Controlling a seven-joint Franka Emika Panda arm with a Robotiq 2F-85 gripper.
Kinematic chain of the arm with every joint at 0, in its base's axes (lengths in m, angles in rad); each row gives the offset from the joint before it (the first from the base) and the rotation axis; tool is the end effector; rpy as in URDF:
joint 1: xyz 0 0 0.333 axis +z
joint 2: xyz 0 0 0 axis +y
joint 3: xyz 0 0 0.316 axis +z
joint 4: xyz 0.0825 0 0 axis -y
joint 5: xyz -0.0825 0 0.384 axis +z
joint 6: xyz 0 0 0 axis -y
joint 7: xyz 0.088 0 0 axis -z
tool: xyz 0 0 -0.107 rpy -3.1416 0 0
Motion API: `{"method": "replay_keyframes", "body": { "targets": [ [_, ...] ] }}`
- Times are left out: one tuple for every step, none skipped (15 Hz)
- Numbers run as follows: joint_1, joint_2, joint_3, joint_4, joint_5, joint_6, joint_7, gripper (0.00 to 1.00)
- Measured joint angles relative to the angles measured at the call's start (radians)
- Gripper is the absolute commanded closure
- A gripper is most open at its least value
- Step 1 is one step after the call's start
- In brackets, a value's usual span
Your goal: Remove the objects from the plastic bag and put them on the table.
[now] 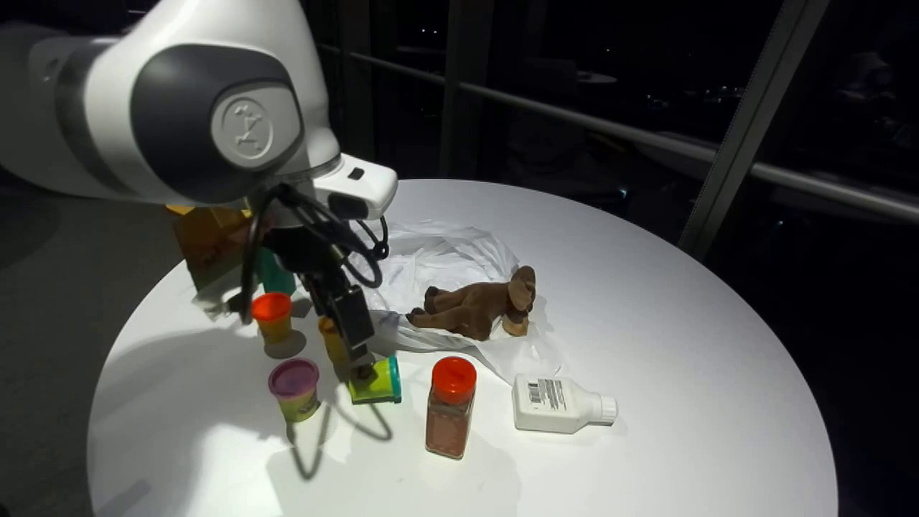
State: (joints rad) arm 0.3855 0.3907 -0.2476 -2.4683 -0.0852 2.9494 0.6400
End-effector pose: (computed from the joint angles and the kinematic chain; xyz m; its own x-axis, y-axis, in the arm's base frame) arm 0.4778 0.0639 0.1548 0.9139 -0.3796 0.1438 -0.3886 -0.9206 0.0395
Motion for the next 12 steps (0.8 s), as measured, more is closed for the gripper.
{"method": "replay_keyframes", "body": {
  "targets": [
    [-0.004, -0.002, -0.005, 0.03, -0.001, -0.036, -0.008, 0.0],
    [-0.011, -0.002, -0.007, 0.061, -0.003, -0.073, -0.016, 0.0],
    [-0.02, -0.001, -0.007, 0.09, -0.005, -0.106, -0.025, 0.0],
    [-0.033, 0.0, -0.004, 0.119, -0.005, -0.133, -0.03, 0.0],
    [-0.048, 0.002, 0.0, 0.147, -0.005, -0.154, -0.033, 0.0],
    [-0.065, 0.009, 0.006, 0.176, -0.002, -0.166, -0.034, 0.0],
    [-0.085, 0.02, 0.013, 0.208, 0.001, -0.178, -0.034, 0.0],
    [-0.103, 0.039, 0.019, 0.241, 0.003, -0.185, -0.034, 0.0],
    [-0.119, 0.061, 0.024, 0.274, 0.005, -0.19, -0.034, 0.0],
    [-0.134, 0.088, 0.029, 0.307, 0.005, -0.194, -0.034, 0.0],
    [-0.145, 0.118, 0.031, 0.341, 0.005, -0.194, -0.034, 0.0],
    [-0.152, 0.151, 0.031, 0.374, 0.005, -0.196, -0.034, 0.0]
  ]
}}
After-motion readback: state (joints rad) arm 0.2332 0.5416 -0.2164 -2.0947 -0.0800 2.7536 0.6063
